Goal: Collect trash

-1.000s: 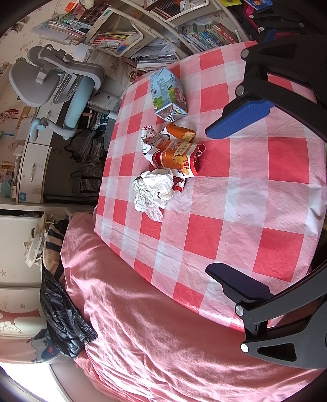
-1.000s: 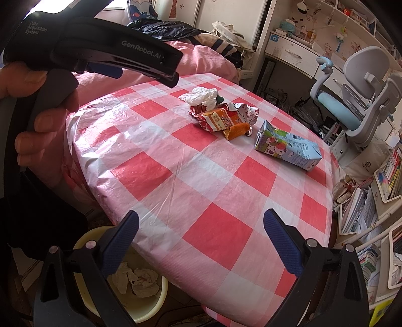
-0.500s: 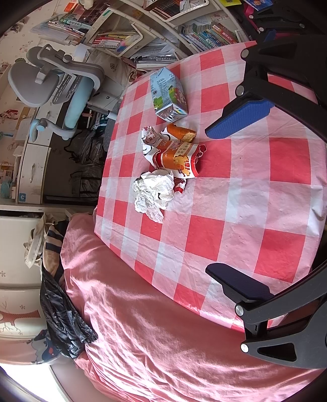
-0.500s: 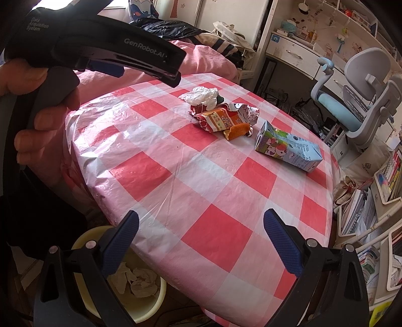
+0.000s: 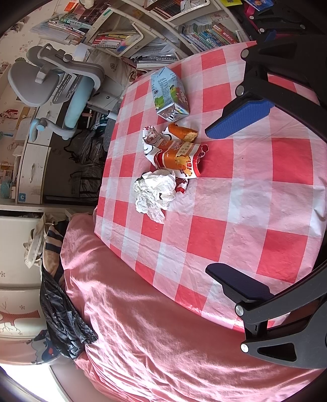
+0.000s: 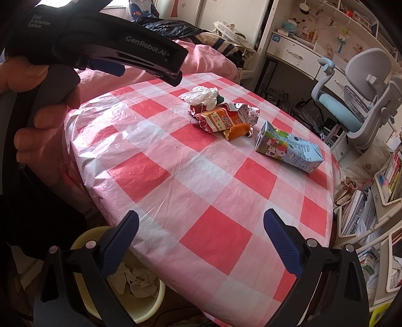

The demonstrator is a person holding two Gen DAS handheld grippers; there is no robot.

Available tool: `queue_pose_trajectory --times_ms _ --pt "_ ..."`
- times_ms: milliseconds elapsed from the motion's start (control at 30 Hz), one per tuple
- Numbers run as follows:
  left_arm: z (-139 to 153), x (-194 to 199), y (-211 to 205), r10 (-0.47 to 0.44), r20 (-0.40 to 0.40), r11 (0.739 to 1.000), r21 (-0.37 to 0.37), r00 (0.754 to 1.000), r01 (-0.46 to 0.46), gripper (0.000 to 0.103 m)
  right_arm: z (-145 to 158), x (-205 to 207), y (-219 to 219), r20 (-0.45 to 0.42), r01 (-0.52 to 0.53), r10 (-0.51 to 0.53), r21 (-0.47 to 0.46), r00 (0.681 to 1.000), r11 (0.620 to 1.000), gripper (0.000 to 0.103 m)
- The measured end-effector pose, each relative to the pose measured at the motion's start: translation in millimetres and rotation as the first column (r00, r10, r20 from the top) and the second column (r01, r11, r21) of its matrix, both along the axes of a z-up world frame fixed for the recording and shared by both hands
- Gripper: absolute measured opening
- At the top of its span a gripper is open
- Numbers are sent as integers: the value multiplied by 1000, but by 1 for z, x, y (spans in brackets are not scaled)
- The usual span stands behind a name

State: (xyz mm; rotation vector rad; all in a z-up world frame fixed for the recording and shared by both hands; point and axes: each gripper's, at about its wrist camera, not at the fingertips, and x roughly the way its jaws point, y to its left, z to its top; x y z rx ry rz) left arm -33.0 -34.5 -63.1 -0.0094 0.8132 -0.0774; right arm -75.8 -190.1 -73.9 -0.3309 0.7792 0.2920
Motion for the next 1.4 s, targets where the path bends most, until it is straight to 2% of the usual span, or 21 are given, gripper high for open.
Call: queue_pose_trajectory --times_ms 533,733,867,1033,1200,1400 --pt "0 3 2 5 0 1000 -8 1000 -5 96 -2 7 -2 0 1 -1 1 1000 1000 95" --pt "-4 17 18 58 -35 997 -50 998 -60 96 -1 18 -7 -4 24 -24 17 1000 1000 95" --pt "1 32 20 63 -31 997 -47 998 -64 96 1 28 -14 -21 43 -42 42 999 998 95" --pt "4 59 12 10 -12 1000 3 1000 -10 96 2 45 -25 -50 70 -66 92 997 993 95" --pt "-2 96 -6 -55 -39 998 29 998 57 96 2 66 -26 -69 70 -61 127 996 990 95" --pt "-13 126 -31 -113 -46 985 126 993 118 96 0 91 -23 -78 81 -68 181 995 980 95"
